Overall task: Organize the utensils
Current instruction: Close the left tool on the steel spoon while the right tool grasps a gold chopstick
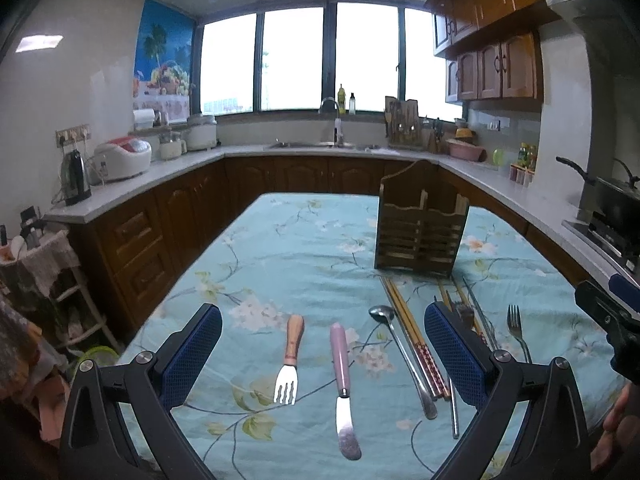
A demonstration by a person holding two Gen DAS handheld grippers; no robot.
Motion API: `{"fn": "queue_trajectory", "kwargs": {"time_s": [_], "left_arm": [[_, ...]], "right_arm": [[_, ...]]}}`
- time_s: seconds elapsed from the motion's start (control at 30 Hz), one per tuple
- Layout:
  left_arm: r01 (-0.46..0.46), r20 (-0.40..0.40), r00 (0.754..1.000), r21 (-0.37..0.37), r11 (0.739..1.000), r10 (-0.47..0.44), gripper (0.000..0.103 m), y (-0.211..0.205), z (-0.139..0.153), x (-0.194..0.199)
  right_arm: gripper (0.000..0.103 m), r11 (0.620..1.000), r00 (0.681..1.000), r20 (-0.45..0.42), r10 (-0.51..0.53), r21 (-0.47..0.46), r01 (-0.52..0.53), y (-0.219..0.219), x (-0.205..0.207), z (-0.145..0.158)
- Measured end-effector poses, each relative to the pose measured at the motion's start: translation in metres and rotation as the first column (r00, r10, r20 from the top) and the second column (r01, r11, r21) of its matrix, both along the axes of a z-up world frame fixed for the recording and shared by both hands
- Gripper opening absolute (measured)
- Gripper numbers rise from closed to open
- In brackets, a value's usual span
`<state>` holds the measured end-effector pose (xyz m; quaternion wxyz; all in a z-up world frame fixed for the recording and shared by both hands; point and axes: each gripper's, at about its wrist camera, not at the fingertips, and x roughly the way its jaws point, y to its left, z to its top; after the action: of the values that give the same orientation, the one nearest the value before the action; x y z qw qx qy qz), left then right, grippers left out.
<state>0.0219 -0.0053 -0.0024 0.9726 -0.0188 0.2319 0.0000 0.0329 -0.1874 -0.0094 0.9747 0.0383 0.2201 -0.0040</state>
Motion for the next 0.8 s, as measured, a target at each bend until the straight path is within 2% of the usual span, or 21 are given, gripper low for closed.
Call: {"fn": "queue_trajectory", "kwargs": {"time_s": [0.2,0.43,0.5,0.6,0.73,0.8], "left_arm": [[0.031,-0.111,0.993,-0.024,0.999,-0.033,0.098,0.000,-0.004,0.040],[0.060,-0.242,0.968,-0.042,0.997,-0.068,0.081,-0.005,-0.008,0.092],[0.072,-0.277,0.957,-0.048,0.996,-0.083,0.076,-0.008,-0.011,0.106],[0.082,-0.327,0.940,-0.057,0.995,-0.097,0.067,-0.013,-0.019,0.132],[0.095,-0.390,0.913,-0.087,0.992,-0.122,0.057,-0.019,-0.033,0.162],[0.100,-0.412,0.902,-0.093,0.991,-0.129,0.055,-0.021,-0.039,0.175]], "right_arm": [[0.103,1.000,0.999,-0.048,-0.007,0.021,0.008,-0.012,0.018,-0.007],[0.102,0.998,0.990,-0.138,0.008,0.068,0.002,-0.026,0.049,-0.020],[0.096,0.996,0.984,-0.176,0.016,0.085,-0.001,-0.030,0.060,-0.026],[0.083,0.992,0.968,-0.247,0.033,0.130,-0.001,-0.040,0.081,-0.039],[0.058,0.981,0.939,-0.339,0.050,0.191,0.017,-0.052,0.111,-0.057],[0.051,0.977,0.922,-0.381,0.062,0.212,0.022,-0.056,0.127,-0.066]]}}
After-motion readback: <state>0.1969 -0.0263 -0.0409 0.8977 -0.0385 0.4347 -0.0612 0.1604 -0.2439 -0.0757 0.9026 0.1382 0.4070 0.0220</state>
